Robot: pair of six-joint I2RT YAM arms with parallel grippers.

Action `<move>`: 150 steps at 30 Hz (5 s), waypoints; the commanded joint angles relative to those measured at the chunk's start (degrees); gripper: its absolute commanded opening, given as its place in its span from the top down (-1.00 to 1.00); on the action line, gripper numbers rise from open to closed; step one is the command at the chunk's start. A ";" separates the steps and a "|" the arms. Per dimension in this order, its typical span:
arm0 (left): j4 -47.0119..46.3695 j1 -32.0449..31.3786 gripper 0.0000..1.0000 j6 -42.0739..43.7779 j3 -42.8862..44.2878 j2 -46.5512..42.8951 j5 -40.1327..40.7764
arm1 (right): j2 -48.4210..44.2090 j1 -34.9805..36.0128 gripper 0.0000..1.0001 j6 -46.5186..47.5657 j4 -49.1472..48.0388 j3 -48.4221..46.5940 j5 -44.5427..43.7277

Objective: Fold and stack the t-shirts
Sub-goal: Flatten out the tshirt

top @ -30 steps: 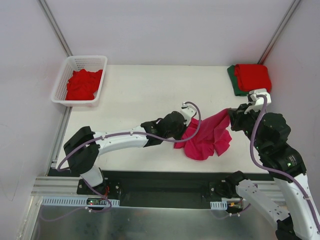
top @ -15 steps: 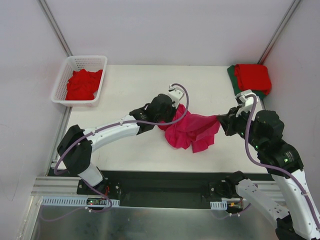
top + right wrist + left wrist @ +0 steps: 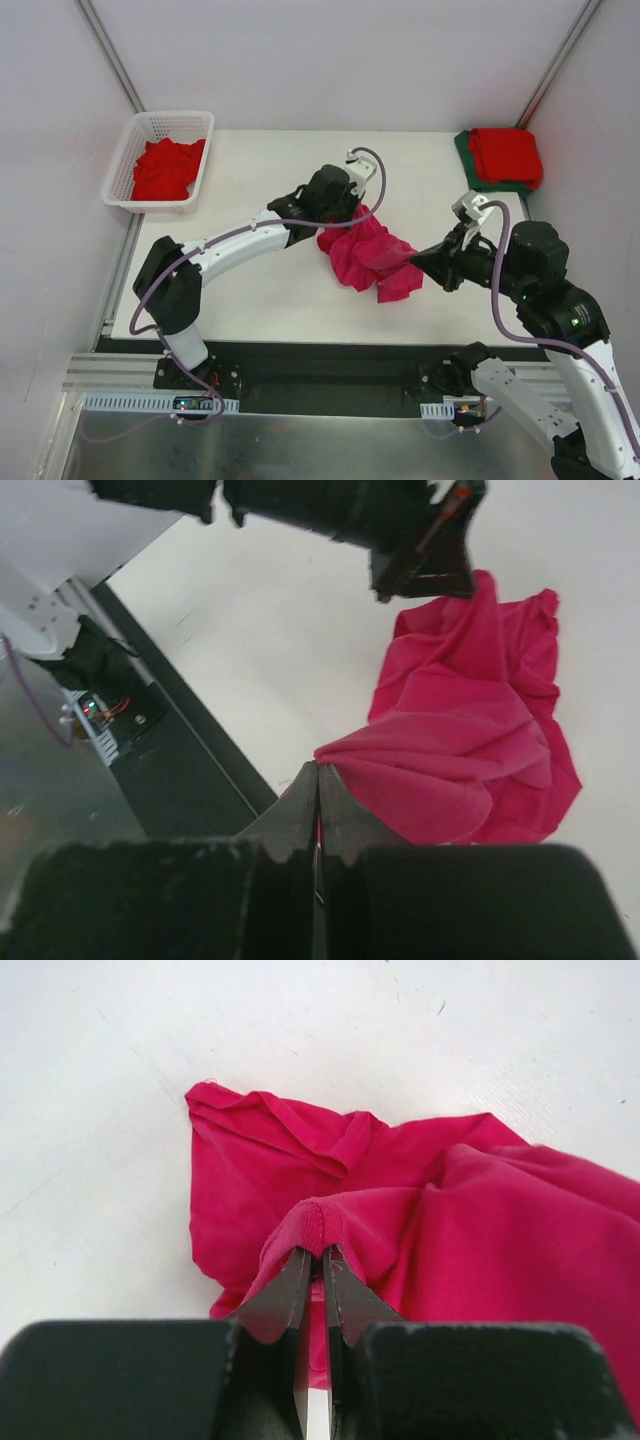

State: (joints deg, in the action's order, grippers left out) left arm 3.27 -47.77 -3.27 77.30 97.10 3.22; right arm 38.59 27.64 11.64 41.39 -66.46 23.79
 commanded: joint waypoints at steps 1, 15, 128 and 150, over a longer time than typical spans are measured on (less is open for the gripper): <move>0.42 2.93 1.00 1.86 6.63 1.16 -2.78 | -1.41 0.22 0.97 1.37 1.59 -3.85 9.26; 4.29 13.22 1.00 4.22 7.34 -9.47 -3.58 | -9.40 0.22 0.97 3.56 5.81 -9.91 -18.85; -7.40 12.87 -0.87 -1.30 7.35 9.71 -8.76 | 5.88 0.14 -0.84 -5.92 0.19 5.19 -56.76; -18.29 23.42 -0.80 -10.70 -27.89 -11.06 -11.22 | 36.36 2.68 -0.85 -9.62 -15.72 -0.24 -33.55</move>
State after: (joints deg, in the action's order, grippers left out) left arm -9.15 -25.02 -11.31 52.16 85.17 -5.93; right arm 67.99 28.60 2.31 30.48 -60.14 -13.98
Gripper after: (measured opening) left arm 0.924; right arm 0.925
